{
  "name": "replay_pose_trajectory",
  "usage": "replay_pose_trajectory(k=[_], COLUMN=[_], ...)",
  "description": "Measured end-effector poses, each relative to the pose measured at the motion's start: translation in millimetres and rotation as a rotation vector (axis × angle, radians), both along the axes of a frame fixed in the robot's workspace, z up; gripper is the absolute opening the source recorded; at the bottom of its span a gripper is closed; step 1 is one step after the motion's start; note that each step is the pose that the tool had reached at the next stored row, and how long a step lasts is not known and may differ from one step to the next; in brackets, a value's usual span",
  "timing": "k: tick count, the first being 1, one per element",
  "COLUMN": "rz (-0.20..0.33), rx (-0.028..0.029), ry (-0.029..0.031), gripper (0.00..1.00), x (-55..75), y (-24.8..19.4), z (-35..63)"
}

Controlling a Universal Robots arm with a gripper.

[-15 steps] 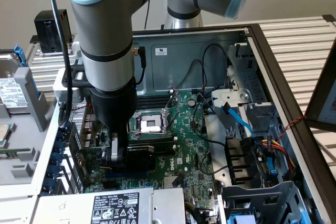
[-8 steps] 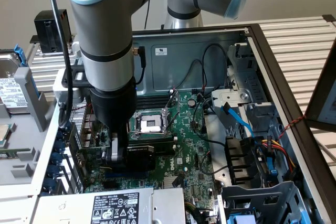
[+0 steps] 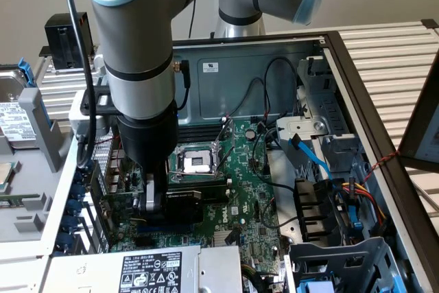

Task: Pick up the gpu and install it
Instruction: 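Insert the gpu into the slot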

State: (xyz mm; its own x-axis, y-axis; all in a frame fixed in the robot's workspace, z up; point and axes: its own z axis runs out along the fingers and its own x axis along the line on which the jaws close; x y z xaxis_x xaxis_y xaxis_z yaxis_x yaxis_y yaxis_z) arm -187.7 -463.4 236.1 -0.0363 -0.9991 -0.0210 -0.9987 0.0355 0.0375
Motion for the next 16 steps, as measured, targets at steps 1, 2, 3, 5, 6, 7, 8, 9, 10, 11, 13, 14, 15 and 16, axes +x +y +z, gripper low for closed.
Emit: replay_pose_trajectory(k=[1, 2, 3, 5, 6, 7, 8, 9, 10, 11, 13, 14, 15, 16], rz=[0.0, 0.0, 0.0, 0.0, 0.0, 0.0, 0.0, 0.0, 0.0, 0.0, 0.0, 0.0, 0.0, 0.0], rx=[-0.0001, 0.0, 0.0, 0.0, 0.0, 0.0, 0.0, 0.0, 0.0001, 0.0001, -0.0001, -0.0001, -0.0001, -0.0001], ry=[0.0, 0.0, 0.0, 0.0, 0.0, 0.0, 0.0, -0.0001, -0.0001, 0.0, 0.0001, 0.0, 0.0, 0.0], gripper=[0.28, 0.28, 0.28, 0.28, 0.28, 0.28, 0.28, 0.28, 0.28, 0.28, 0.28, 0.28, 0.28, 0.28], x=[0.0, 0.0, 0.0, 0.0, 0.0, 0.0, 0.0, 0.0, 0.0, 0.0, 0.0, 0.0, 0.0, 0.0], y=[0.0, 0.0, 0.0, 0.0, 0.0, 0.0, 0.0, 0.0, 0.0, 0.0, 0.0, 0.0, 0.0, 0.0], z=[0.0, 0.0, 0.0, 0.0, -0.1, -0.1, -0.2, -0.2, -0.2, -0.2, -0.2, -0.4, -0.5, -0.6])
